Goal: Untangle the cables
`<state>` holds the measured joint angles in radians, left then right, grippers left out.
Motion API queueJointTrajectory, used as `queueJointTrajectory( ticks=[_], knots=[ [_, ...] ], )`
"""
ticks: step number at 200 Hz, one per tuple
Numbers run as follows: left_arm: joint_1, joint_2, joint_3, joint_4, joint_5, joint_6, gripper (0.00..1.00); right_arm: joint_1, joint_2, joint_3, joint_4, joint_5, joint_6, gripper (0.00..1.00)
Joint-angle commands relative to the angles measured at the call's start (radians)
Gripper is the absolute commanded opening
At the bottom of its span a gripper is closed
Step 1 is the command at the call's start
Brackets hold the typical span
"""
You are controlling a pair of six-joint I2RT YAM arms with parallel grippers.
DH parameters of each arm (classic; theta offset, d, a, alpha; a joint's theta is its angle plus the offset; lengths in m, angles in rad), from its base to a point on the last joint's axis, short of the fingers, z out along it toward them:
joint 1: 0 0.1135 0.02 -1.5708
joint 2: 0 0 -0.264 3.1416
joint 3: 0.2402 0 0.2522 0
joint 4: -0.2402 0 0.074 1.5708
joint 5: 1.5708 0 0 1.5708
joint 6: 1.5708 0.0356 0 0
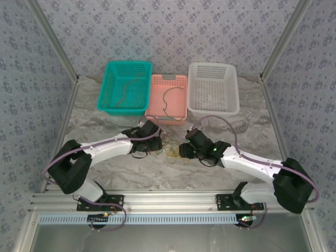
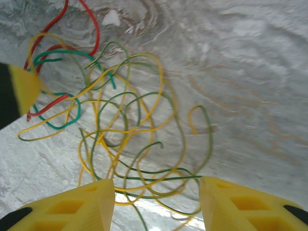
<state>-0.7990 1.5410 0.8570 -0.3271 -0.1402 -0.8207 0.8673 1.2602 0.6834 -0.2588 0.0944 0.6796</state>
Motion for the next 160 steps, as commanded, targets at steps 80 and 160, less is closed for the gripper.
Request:
queueJointTrajectory(
  ticks=[80,160],
  knots=[
    [-0.005,-0.098,-0.109,0.125,-0.047,-0.047,0.00,0.068,0.315,0.100,0.170,0.004,0.072,0.13],
    [0.105,-0.495,-0.153,-0.136,-0.142,-0.034,0.00,-0.215,-0.141,-0.126,-0.036,0.054,0.016,0.00]
  ],
)
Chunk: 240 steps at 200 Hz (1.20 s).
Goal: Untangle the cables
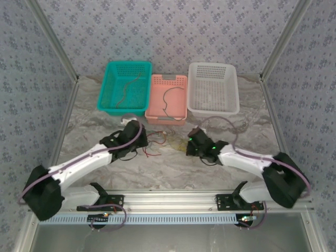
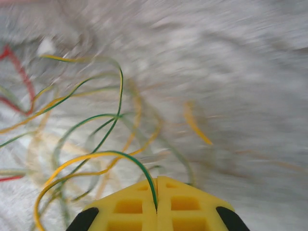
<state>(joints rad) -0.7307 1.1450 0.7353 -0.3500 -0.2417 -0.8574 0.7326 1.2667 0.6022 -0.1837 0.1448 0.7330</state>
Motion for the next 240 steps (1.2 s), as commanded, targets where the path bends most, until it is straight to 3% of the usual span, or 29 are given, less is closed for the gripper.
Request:
queueJointTrajectory(
  ticks=[1,23,60,90,136,153,192,214,228,240],
  knots=[
    [0.038,-0.103,-0.032,-0.115,-0.041,0.003,0.00,-0.085,-0.154,-0.045,-0.115,0.003,-0.039,0.00],
    [0.066,-0.199,-0.032,-0.145,-0.031,0.003,0.00,-0.157,-0.246,-0.032,-0.186,-0.015,-0.063,0.00],
    [0.070,-0.257,0.024,-0.161,0.014,0.015,0.00,-0.186,-0.249,0.009,-0.236,0.004,-0.077,0.00],
    [0.071,-0.304,0.073,-0.258,-0.068,0.023,0.00,-0.267,-0.315,0.022,-0.317,0.013,-0.073,0.00],
    [0.076,-0.397,0.106,-0.413,-0.224,-0.036,0.00,-0.501,-0.406,0.029,-0.413,-0.010,-0.084,0.00],
    [0.078,-0.446,0.105,-0.398,-0.233,-0.019,0.00,-0.560,-0.415,0.028,-0.413,-0.040,-0.096,0.00],
    [0.078,-0.395,0.071,-0.226,-0.020,0.020,0.00,-0.523,-0.384,0.012,-0.363,-0.080,-0.095,0.00],
    [0.074,-0.341,0.004,-0.131,0.082,-0.026,0.00,-0.475,-0.346,0.012,-0.359,-0.073,-0.095,0.00],
    [0.061,-0.343,-0.053,-0.082,0.098,-0.055,0.00,-0.450,-0.350,0.010,-0.371,-0.042,-0.095,0.08],
    [0.047,-0.357,-0.088,-0.060,0.092,-0.075,0.00,-0.431,-0.369,0.010,-0.386,-0.020,-0.095,0.21]
  ],
)
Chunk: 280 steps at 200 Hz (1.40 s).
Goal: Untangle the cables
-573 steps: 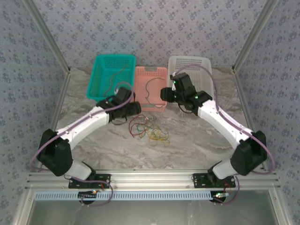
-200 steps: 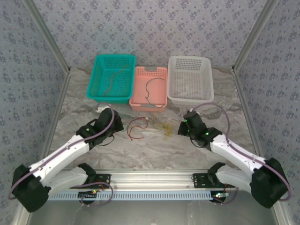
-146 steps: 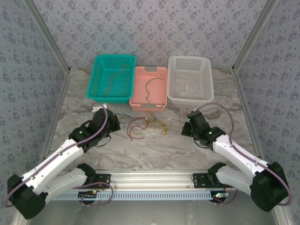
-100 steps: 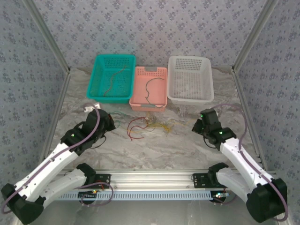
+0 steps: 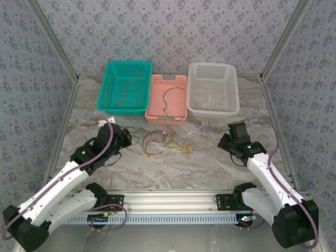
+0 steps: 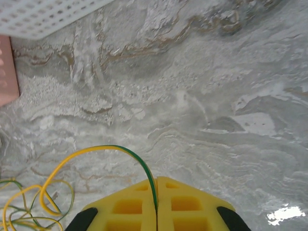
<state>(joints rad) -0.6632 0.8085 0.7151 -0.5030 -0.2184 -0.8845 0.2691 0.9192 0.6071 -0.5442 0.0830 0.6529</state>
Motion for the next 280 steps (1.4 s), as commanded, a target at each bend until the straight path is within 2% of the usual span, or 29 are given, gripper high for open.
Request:
queueJointTrajectory(
  ticks=[1,21,46,56,67,96,109,142,173,240,280],
  knots=[
    [-0.021,-0.020,-0.069,0.095,0.069,-0.049,0.00,0.035,-0.024,0.005,-0.028,0.044,-0.016,0.22],
    [-0.041,-0.027,-0.117,0.110,0.063,-0.077,0.00,0.129,-0.062,0.041,-0.076,0.133,-0.016,0.37],
    [-0.067,-0.019,-0.177,0.107,0.030,-0.130,0.00,0.336,-0.054,0.125,-0.096,0.296,-0.016,0.46],
    [-0.071,-0.021,-0.205,0.115,0.015,-0.152,0.00,0.414,-0.020,0.158,-0.064,0.318,-0.033,0.46],
    [-0.072,-0.028,-0.233,0.118,-0.004,-0.178,0.00,0.479,0.047,0.195,0.029,0.276,-0.092,0.42],
    [-0.073,-0.054,-0.274,0.088,-0.070,-0.231,0.00,0.632,0.390,0.400,0.146,0.186,-0.221,0.36],
    [-0.072,-0.068,-0.284,0.070,-0.085,-0.244,0.00,0.640,0.548,0.503,0.168,0.126,-0.274,0.36],
    [-0.073,-0.097,-0.299,0.025,-0.095,-0.248,0.00,0.637,0.858,0.793,0.112,0.085,-0.349,0.37],
    [-0.073,-0.131,-0.313,0.024,-0.093,-0.247,0.00,0.633,1.096,1.007,-0.029,0.143,-0.369,0.36],
    [-0.072,-0.130,-0.324,0.043,-0.082,-0.230,0.00,0.637,1.205,1.033,-0.081,0.299,-0.357,0.45],
    [-0.073,-0.113,-0.328,0.062,-0.072,-0.222,0.00,0.631,1.254,1.063,-0.085,0.308,-0.374,0.48]
  ],
)
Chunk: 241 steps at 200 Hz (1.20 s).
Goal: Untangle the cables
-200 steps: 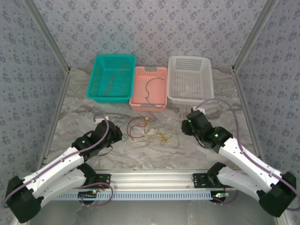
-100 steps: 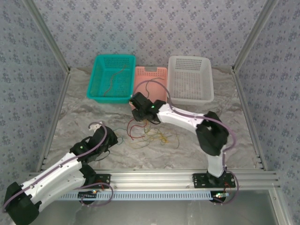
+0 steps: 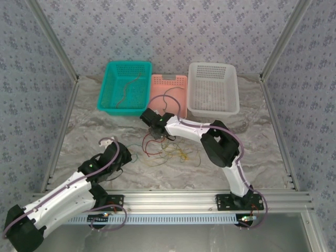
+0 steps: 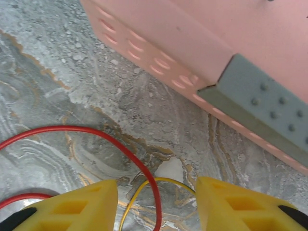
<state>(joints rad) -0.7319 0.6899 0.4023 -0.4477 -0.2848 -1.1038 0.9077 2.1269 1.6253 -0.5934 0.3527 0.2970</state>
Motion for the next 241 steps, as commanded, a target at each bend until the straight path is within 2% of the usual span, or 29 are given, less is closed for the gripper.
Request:
queueJointTrajectory(
  ticks=[1,48,70,101,153,180,230,237,241],
  knots=[
    [-0.004,0.006,-0.015,0.006,-0.006,-0.002,0.00,-0.009,0.048,0.046,-0.035,0.037,-0.018,0.48],
    [-0.004,0.022,-0.010,0.019,-0.006,0.001,0.00,-0.012,0.082,0.047,0.015,-0.009,-0.012,0.37],
    [-0.003,0.039,-0.010,0.032,0.002,0.003,0.00,-0.008,0.074,0.038,0.032,-0.005,-0.004,0.19],
    [-0.003,0.077,-0.014,0.060,0.002,0.003,0.00,0.012,-0.012,-0.020,0.076,0.039,0.002,0.00],
    [0.017,0.213,0.000,0.130,-0.007,0.003,0.00,-0.005,-0.370,-0.191,0.147,0.047,0.093,0.00],
    [0.040,0.283,0.025,0.183,-0.006,0.028,0.00,-0.041,-0.480,-0.232,0.152,0.037,0.117,0.00],
    [0.071,0.434,0.120,0.226,0.012,0.090,0.00,-0.144,-0.673,-0.396,0.286,-0.082,0.249,0.00],
    [0.075,0.442,0.137,0.222,0.017,0.102,0.09,-0.155,-0.695,-0.417,0.292,-0.089,0.267,0.00],
    [0.077,0.440,0.145,0.219,0.020,0.107,0.19,-0.161,-0.709,-0.423,0.293,-0.097,0.277,0.00]
  ],
)
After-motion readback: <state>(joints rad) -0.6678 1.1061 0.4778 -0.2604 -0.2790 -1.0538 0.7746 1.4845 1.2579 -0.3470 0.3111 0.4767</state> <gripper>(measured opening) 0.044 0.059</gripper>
